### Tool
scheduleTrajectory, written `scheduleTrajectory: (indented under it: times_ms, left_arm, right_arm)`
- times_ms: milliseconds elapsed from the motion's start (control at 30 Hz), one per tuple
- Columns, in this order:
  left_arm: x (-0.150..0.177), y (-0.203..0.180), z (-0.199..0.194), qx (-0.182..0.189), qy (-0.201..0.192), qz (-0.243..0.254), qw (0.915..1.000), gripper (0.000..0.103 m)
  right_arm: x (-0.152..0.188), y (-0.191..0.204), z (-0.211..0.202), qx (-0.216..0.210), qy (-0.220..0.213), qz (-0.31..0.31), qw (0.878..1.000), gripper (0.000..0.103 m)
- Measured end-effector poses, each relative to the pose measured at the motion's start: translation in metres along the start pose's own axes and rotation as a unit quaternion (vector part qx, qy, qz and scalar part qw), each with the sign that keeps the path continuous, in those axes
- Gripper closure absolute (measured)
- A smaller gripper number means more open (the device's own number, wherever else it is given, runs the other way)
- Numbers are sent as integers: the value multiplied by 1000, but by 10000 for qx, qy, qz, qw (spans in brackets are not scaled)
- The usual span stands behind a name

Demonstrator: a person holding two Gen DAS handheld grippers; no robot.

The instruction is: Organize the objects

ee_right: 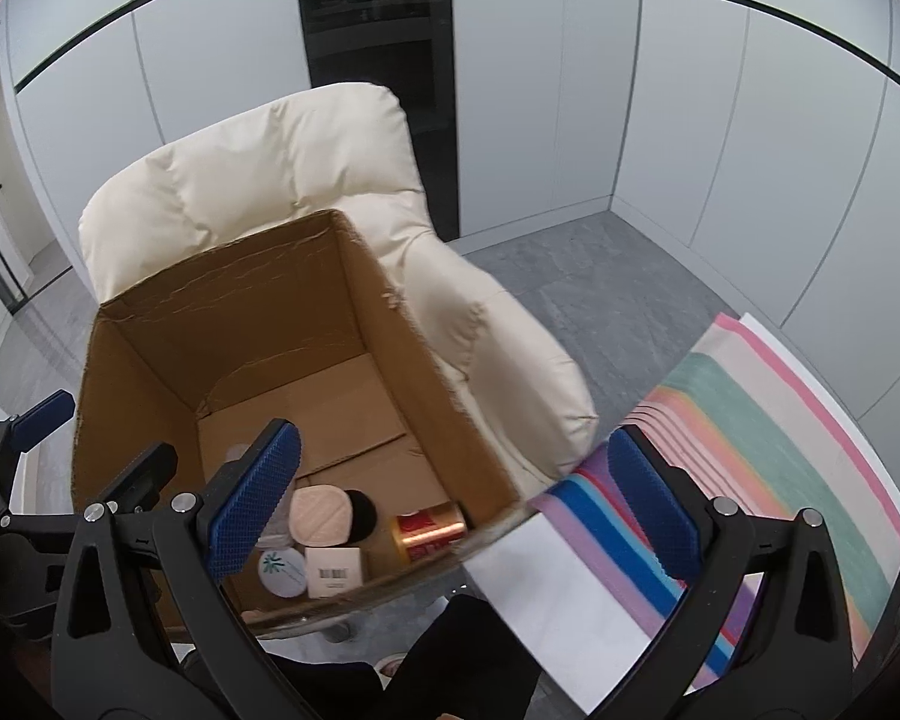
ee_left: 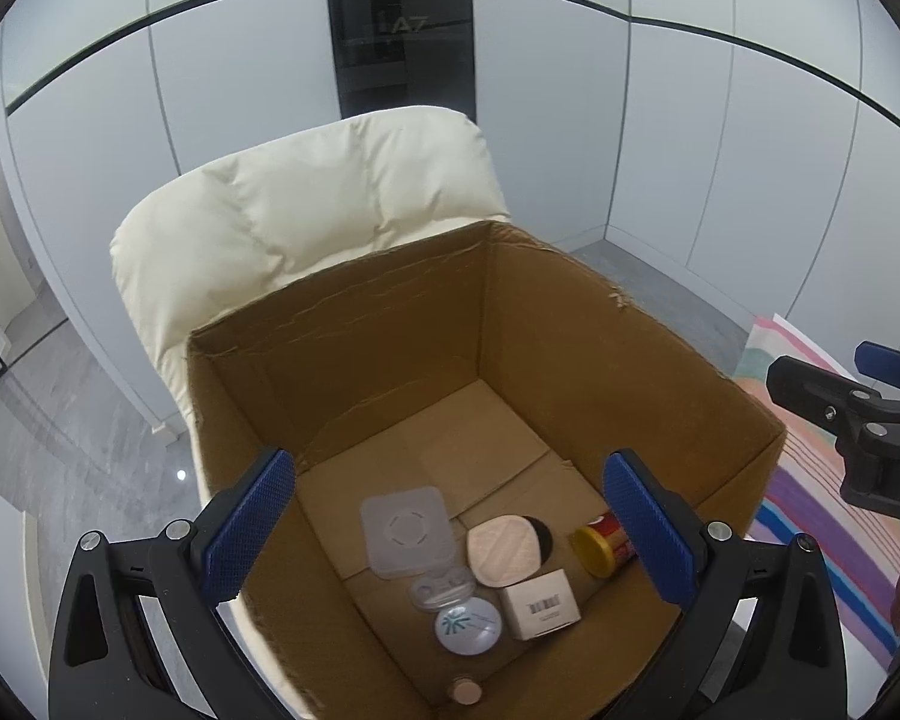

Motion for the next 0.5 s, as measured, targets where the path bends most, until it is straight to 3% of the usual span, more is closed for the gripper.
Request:
scheduleTrajectory:
  times_ms: [500]
  left_arm:
    - [-14,-57,-5,239,-104,224,9994,0]
  right_arm:
    - [18,-75,-33,426,-85,392,9983,0]
Point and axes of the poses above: each gripper's, at about its wrist camera, not at the fingertips, and z roughly the way its jaws point, y to its left, x to its underside, the point moved 8 cm from there along z, roughly the way its jaws point, and after that the axes turned 9 degrees about -x, right-handed, at the moved point
